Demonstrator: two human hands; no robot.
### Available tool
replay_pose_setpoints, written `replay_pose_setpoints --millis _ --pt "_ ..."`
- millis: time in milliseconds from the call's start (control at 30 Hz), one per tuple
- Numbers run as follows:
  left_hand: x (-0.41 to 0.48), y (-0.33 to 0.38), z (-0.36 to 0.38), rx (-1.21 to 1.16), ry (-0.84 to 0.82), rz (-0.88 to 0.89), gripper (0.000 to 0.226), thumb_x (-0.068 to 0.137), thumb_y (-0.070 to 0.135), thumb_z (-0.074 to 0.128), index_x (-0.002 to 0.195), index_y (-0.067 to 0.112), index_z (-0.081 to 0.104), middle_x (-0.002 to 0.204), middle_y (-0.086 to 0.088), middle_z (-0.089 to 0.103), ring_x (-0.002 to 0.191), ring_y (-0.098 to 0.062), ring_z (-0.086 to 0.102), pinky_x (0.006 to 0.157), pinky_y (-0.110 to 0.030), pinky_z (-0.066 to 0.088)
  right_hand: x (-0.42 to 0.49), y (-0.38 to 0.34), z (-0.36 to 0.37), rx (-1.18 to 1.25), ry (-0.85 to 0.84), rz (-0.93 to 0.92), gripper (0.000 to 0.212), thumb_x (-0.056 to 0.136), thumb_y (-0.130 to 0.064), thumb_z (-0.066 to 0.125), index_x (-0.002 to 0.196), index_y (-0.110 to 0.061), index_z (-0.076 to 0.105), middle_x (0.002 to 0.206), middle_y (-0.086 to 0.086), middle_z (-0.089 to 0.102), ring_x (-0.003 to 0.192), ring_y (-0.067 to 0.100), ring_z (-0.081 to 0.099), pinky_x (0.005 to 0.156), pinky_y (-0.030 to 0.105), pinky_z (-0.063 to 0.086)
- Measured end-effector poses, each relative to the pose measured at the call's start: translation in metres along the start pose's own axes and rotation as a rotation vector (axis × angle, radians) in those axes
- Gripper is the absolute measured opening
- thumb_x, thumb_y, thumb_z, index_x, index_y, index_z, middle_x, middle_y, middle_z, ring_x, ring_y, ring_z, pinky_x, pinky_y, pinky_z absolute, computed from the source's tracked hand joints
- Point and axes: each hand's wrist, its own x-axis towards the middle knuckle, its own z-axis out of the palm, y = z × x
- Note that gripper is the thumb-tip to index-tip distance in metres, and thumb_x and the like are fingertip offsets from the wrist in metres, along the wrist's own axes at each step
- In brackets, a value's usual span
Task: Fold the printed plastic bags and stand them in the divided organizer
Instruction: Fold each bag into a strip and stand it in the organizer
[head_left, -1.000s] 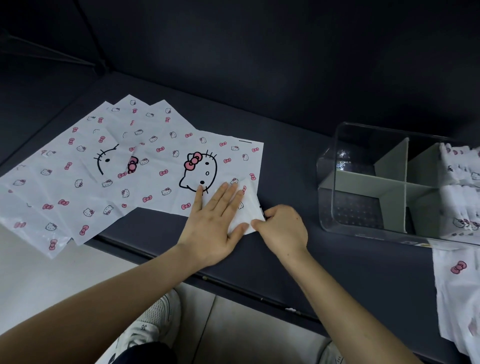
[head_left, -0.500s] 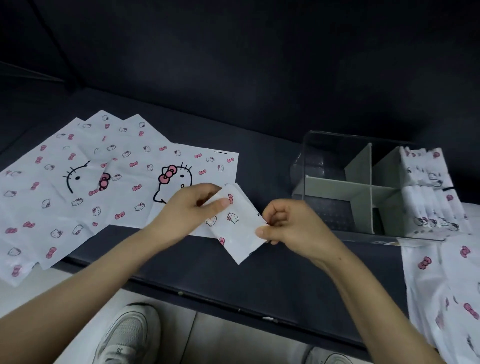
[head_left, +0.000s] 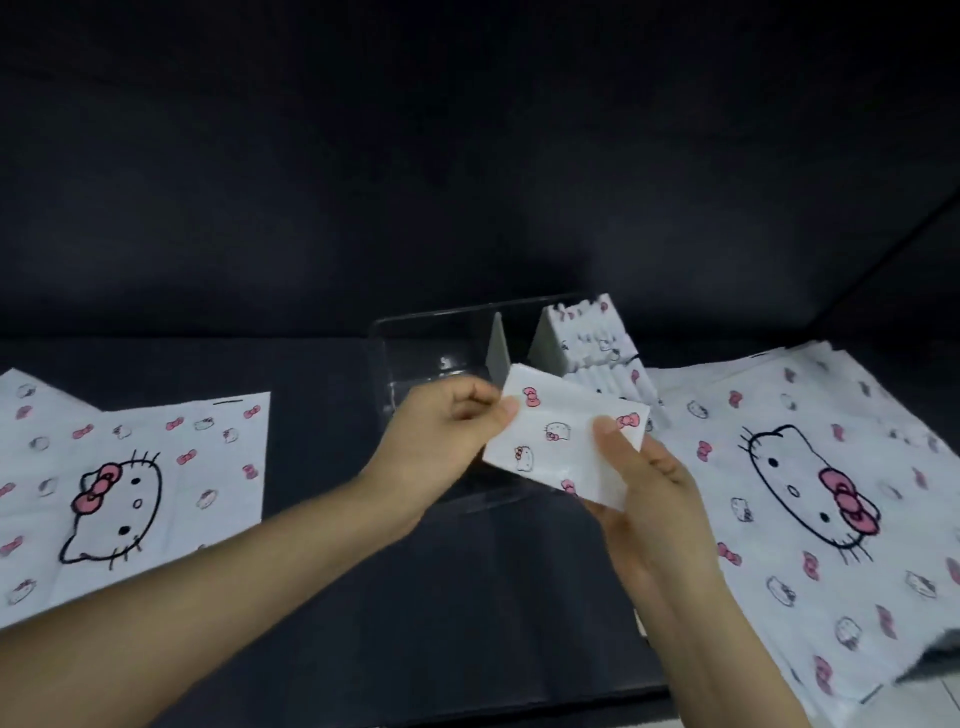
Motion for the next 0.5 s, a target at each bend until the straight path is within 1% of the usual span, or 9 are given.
replay_pose_setpoints --millis 67,100,200,233,300,333,367,433,500 --pt "0.023 0.0 0.023 0.323 0.026 0.211 0.009 0.093 0.021 0.061 0.098 0.02 0.068 0.093 0.011 0.069 0.085 0.0 0.06 0.073 -0.007 0.042 0.009 -0.018 -0.03 -0.1 0.166 -0.167 0.016 0.092 -0.015 0.061 0.083 -0.003 0.067 0.082 0.009 0.073 0.075 0.022 0.069 0.062 0.029 0.054" --pt "0.034 -0.001 0.034 0.516 0.035 0.353 0.016 0.095 0.023 0.057 0.106 0.02 0.068 0.101 0.01 0.067 0.093 -0.004 0.058 0.08 -0.009 0.04 0.015 -0.027 -0.044 -0.16 0.255 -0.251 0.019 0.092 -0.017 0.062 0.079 -0.003 0.065 0.079 0.009 0.07 0.073 0.025 0.064 0.065 0.032 0.052" --pt "0.066 -0.003 0.068 0.883 -0.083 0.713 0.04 0.094 0.034 0.042 0.12 0.017 0.066 0.124 0.0 0.064 0.115 -0.023 0.055 0.098 -0.028 0.032 0.033 -0.048 -0.08 -0.333 0.46 -0.46 0.033 0.092 -0.022 0.06 0.072 0.003 0.05 0.068 0.009 0.046 0.065 0.023 0.042 0.06 0.033 0.037" --pt "0.075 -0.004 0.079 0.938 -0.148 0.769 0.044 0.094 0.037 0.038 0.124 0.019 0.065 0.132 -0.001 0.06 0.123 -0.026 0.051 0.103 -0.031 0.027 0.039 -0.052 -0.088 -0.386 0.483 -0.497 0.037 0.092 -0.022 0.059 0.072 0.006 0.044 0.067 0.008 0.041 0.063 0.022 0.037 0.058 0.032 0.032" --pt "0.089 -0.006 0.095 1.105 -0.292 0.768 0.046 0.1 0.043 0.03 0.137 0.028 0.051 0.15 0.003 0.04 0.142 -0.021 0.028 0.114 -0.031 0.005 0.049 -0.057 -0.097 -0.463 0.491 -0.549 0.04 0.092 -0.021 0.056 0.07 0.006 0.037 0.064 0.008 0.034 0.06 0.021 0.03 0.055 0.027 0.028" --pt "0.096 -0.01 0.099 1.198 -0.348 0.737 0.045 0.102 0.044 0.027 0.142 0.032 0.043 0.155 0.007 0.029 0.146 -0.017 0.016 0.115 -0.031 -0.004 0.054 -0.058 -0.098 -0.5 0.485 -0.565 0.04 0.092 -0.02 0.055 0.064 0.001 0.035 0.06 0.005 0.032 0.057 0.019 0.028 0.051 0.023 0.028" --pt "0.1 -0.014 0.098 1.259 -0.383 0.709 0.045 0.103 0.045 0.026 0.144 0.034 0.039 0.156 0.01 0.026 0.147 -0.013 0.011 0.116 -0.032 -0.01 0.058 -0.059 -0.098 -0.54 0.472 -0.577 0.041 0.092 -0.018 0.054 0.059 -0.007 0.032 0.055 -0.003 0.031 0.053 0.015 0.026 0.047 0.021 0.027" --pt "0.104 -0.022 0.089 1.216 -0.386 0.73 0.046 0.1 0.048 0.027 0.138 0.033 0.048 0.147 0.01 0.042 0.143 -0.013 0.023 0.117 -0.036 -0.009 0.065 -0.057 -0.092 -0.629 0.419 -0.584 0.044 0.092 -0.018 0.053 0.057 -0.021 0.027 0.049 -0.012 0.027 0.046 0.007 0.024 0.045 0.019 0.024" --pt "0.103 -0.028 0.078 1.154 -0.342 0.821 0.048 0.095 0.047 0.03 0.122 0.027 0.064 0.126 0.006 0.062 0.129 -0.017 0.047 0.117 -0.043 0.002 0.074 -0.054 -0.086 -0.716 0.358 -0.606 0.043 0.094 -0.018 0.051 0.059 -0.021 0.027 0.052 -0.011 0.027 0.044 0.006 0.026 0.047 0.022 0.024"
